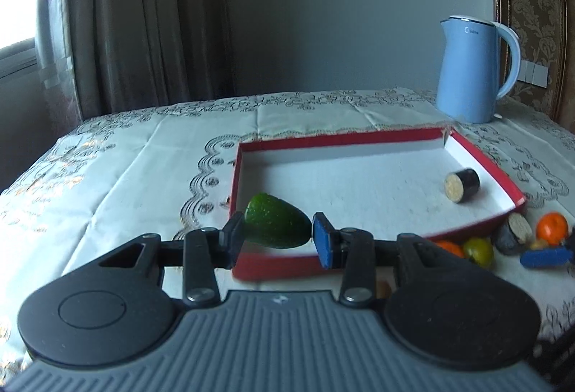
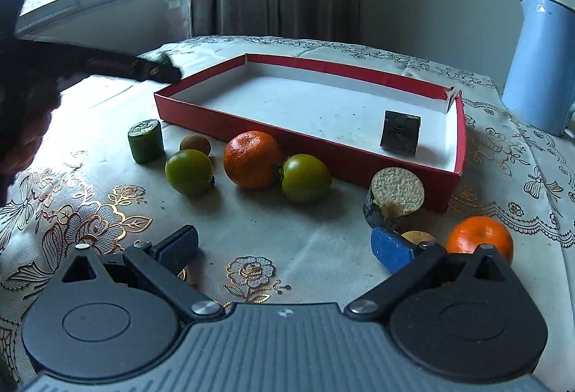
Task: Organize fruits
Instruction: 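Carry the lime half with the left gripper into the tray and open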
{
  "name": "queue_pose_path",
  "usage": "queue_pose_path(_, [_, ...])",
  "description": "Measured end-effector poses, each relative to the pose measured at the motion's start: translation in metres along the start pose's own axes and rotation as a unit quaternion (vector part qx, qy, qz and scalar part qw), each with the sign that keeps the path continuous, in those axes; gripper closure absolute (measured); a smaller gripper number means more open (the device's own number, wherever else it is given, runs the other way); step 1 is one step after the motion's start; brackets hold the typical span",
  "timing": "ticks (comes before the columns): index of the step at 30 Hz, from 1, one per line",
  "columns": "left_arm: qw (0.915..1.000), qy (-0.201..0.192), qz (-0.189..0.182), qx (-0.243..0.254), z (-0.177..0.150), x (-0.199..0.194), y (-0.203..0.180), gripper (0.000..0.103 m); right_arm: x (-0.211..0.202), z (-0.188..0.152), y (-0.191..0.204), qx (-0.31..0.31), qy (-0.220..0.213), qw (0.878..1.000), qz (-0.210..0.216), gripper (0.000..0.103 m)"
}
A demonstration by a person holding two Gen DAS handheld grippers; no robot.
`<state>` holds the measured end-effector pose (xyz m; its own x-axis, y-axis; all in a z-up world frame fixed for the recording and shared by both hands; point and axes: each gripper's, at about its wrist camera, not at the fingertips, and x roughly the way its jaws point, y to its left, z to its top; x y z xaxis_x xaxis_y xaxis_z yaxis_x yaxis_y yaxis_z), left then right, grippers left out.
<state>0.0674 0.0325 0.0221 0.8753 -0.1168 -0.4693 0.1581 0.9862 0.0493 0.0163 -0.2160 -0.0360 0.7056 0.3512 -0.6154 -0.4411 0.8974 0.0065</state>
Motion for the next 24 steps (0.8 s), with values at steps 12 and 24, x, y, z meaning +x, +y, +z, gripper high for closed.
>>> queue_pose_path(12, [0.9996,0.027,0.01,-0.004,0.031,0.066,-0.004,0.066,0.001,0.0,0.0,0.0,0.0,1.0,0.0,0.0])
queue_pose_path(24, [0.996,0.083,0.023,-0.027,0.025,0.114,0.007,0.066,0.001,0.001,-0.001,0.0,0.001,1.0,0.0,0.0])
